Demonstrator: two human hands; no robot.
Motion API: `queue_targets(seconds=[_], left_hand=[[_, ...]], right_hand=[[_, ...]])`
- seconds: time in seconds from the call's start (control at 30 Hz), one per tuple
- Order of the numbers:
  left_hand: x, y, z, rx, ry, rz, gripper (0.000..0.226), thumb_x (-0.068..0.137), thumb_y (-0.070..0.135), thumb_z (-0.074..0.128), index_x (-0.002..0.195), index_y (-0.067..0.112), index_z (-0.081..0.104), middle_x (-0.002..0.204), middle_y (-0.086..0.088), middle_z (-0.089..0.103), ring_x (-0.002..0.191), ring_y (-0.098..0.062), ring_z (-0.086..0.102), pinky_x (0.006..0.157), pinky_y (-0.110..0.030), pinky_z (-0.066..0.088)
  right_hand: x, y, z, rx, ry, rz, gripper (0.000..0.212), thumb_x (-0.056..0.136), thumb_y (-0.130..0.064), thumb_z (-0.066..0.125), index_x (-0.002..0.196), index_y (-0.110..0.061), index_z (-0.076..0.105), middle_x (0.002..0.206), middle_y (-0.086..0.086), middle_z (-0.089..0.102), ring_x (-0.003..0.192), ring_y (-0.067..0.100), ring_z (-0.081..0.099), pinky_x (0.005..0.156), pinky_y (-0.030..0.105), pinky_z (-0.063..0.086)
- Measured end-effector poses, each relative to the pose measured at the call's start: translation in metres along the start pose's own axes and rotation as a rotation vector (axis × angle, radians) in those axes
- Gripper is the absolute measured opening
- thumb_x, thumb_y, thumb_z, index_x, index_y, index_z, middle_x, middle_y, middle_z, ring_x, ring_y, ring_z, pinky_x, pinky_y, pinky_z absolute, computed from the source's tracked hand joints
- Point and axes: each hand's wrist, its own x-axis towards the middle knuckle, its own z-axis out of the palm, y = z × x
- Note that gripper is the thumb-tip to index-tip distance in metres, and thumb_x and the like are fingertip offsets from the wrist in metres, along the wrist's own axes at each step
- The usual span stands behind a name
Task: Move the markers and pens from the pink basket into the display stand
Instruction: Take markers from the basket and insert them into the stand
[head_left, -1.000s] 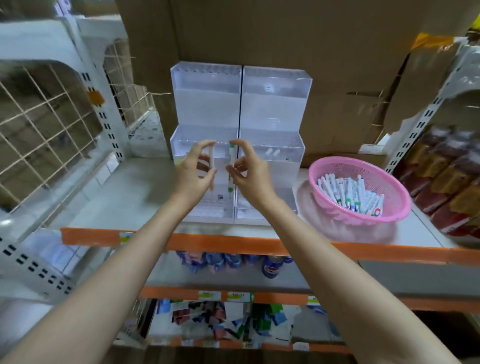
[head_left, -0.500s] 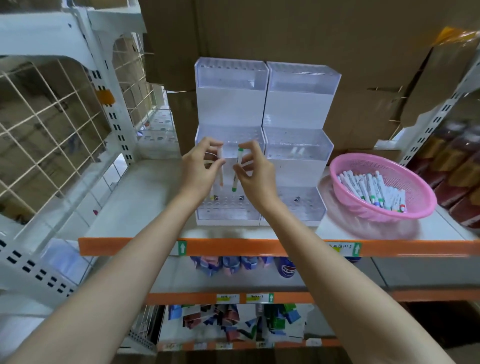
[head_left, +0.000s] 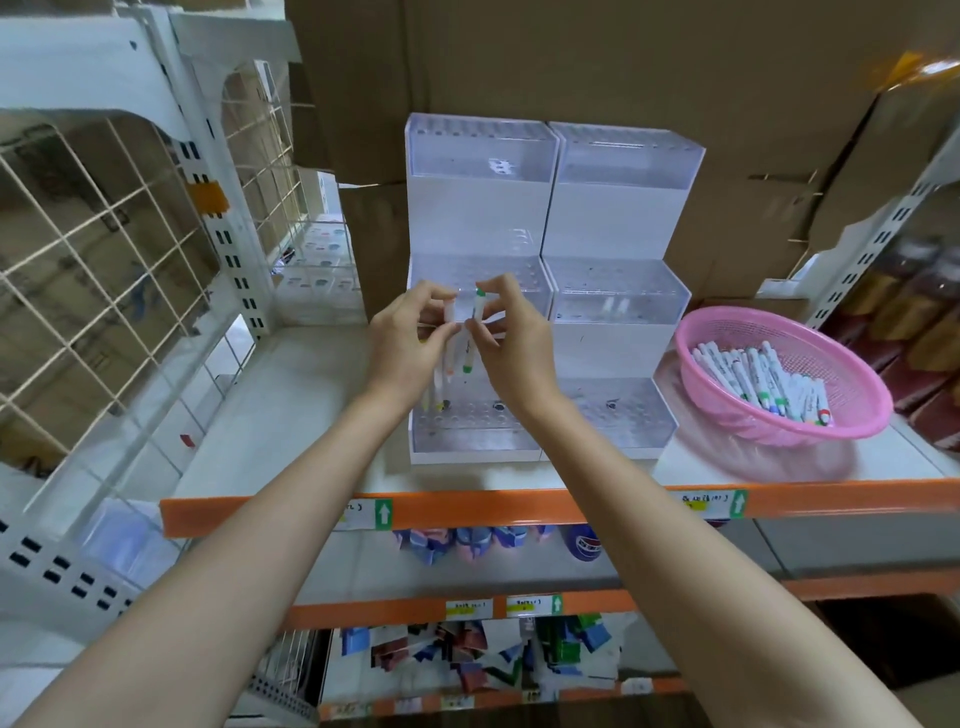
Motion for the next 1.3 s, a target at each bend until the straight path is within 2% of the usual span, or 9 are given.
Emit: queue_targets(seconds=[0.1, 0.23, 0.37, 0.57, 0.83, 0.9, 1.0, 1.17, 1.3], left_hand=[[-0.002, -0.005, 0.001, 0.023, -0.011, 0.019, 0.023, 0.079, 0.003, 0.073, 0.099, 0.010, 0.065, 0.085, -0.005, 0.069, 0.079, -0.012, 0.068, 0.073, -0.027, 0.057], [-0.001, -0.007, 0.002, 0.085, -0.028, 0.057, 0.021, 0.076, 0.002, 0.075, 0.093, 0.009, 0.066, 0.082, -0.004, 0.069, 0.076, -0.013, 0.067, 0.071, -0.032, 0.057], [-0.001, -0.009, 0.002, 0.111, -0.055, 0.097, 0.017, 0.075, 0.001, 0.075, 0.090, 0.008, 0.069, 0.082, -0.002, 0.070, 0.076, -0.016, 0.068, 0.071, -0.034, 0.056], [0.003, -0.008, -0.003, 0.206, -0.072, 0.195, 0.011, 0.083, 0.014, 0.072, 0.090, 0.005, 0.071, 0.082, -0.005, 0.072, 0.075, -0.020, 0.069, 0.068, -0.033, 0.055], [-0.004, -0.012, -0.003, 0.293, -0.069, 0.125, 0.009, 0.081, 0.016, 0.074, 0.080, 0.008, 0.071, 0.077, -0.005, 0.071, 0.070, -0.022, 0.065, 0.062, -0.037, 0.053], [-0.002, -0.010, -0.004, 0.331, -0.084, 0.154, 0.010, 0.080, 0.018, 0.074, 0.079, 0.008, 0.071, 0.075, -0.005, 0.070, 0.069, -0.024, 0.065, 0.061, -0.033, 0.052], [-0.002, -0.011, -0.004, 0.438, -0.126, 0.247, 0.009, 0.077, 0.017, 0.075, 0.076, 0.009, 0.071, 0.070, -0.004, 0.068, 0.066, -0.027, 0.063, 0.062, -0.026, 0.042], [-0.005, -0.018, -0.003, 0.496, -0.164, 0.289, 0.008, 0.072, 0.011, 0.079, 0.076, 0.008, 0.073, 0.073, -0.005, 0.070, 0.070, -0.028, 0.065, 0.067, -0.025, 0.034], [-0.006, -0.019, 0.000, 0.462, -0.152, 0.289, 0.006, 0.074, 0.012, 0.074, 0.076, 0.007, 0.072, 0.076, -0.006, 0.068, 0.072, -0.029, 0.063, 0.066, -0.028, 0.040]], right_hand=[[-0.002, 0.001, 0.004, -0.032, 0.006, -0.026, 0.025, 0.087, -0.003, 0.064, 0.107, -0.014, 0.053, 0.094, 0.000, 0.059, 0.068, -0.001, 0.059, 0.071, 0.043, 0.057], [-0.003, 0.000, 0.004, -0.036, 0.001, -0.022, 0.023, 0.088, -0.001, 0.062, 0.107, -0.011, 0.053, 0.098, -0.002, 0.055, 0.068, -0.007, 0.057, 0.072, 0.040, 0.057], [-0.003, 0.001, 0.002, -0.031, -0.003, -0.025, 0.018, 0.091, -0.007, 0.061, 0.107, -0.012, 0.054, 0.097, 0.002, 0.059, 0.069, 0.004, 0.063, 0.070, 0.042, 0.057], [-0.005, 0.003, 0.000, -0.038, 0.014, -0.029, 0.017, 0.091, -0.006, 0.062, 0.106, -0.010, 0.056, 0.093, 0.004, 0.061, 0.067, 0.013, 0.064, 0.067, 0.040, 0.056], [-0.008, 0.005, 0.000, -0.062, 0.017, -0.010, 0.013, 0.091, -0.008, 0.062, 0.103, -0.009, 0.061, 0.090, 0.003, 0.064, 0.074, 0.016, 0.062, 0.072, 0.039, 0.056], [-0.009, 0.006, 0.000, -0.058, 0.026, 0.007, 0.011, 0.090, -0.009, 0.062, 0.101, -0.010, 0.061, 0.085, 0.003, 0.064, 0.073, 0.017, 0.063, 0.072, 0.041, 0.055], [-0.010, 0.006, 0.001, -0.046, 0.031, 0.017, 0.010, 0.090, -0.011, 0.064, 0.099, -0.011, 0.062, 0.079, -0.001, 0.062, 0.069, 0.016, 0.062, 0.071, 0.041, 0.055], [-0.009, 0.004, -0.001, -0.063, 0.024, 0.032, 0.012, 0.089, -0.008, 0.063, 0.100, -0.010, 0.063, 0.079, -0.002, 0.061, 0.068, 0.014, 0.060, 0.072, 0.037, 0.055], [-0.008, 0.005, -0.001, -0.074, -0.001, 0.042, 0.010, 0.088, -0.009, 0.063, 0.099, -0.010, 0.062, 0.079, 0.003, 0.067, 0.070, 0.019, 0.065, 0.070, 0.038, 0.054]])
